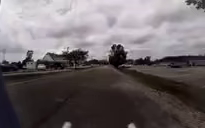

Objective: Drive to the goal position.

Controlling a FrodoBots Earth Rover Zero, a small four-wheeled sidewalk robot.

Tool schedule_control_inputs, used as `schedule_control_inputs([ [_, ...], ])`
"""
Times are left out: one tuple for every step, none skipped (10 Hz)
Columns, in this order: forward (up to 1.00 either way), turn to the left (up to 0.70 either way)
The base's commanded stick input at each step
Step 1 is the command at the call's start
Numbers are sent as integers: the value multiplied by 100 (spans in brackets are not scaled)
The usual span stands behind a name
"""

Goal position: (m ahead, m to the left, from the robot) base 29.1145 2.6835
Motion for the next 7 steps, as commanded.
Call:
schedule_control_inputs([
  [60, 0],
  [60, 0],
  [60, 0],
  [60, 0],
  [60, 0],
  [60, 0],
  [60, 0],
])
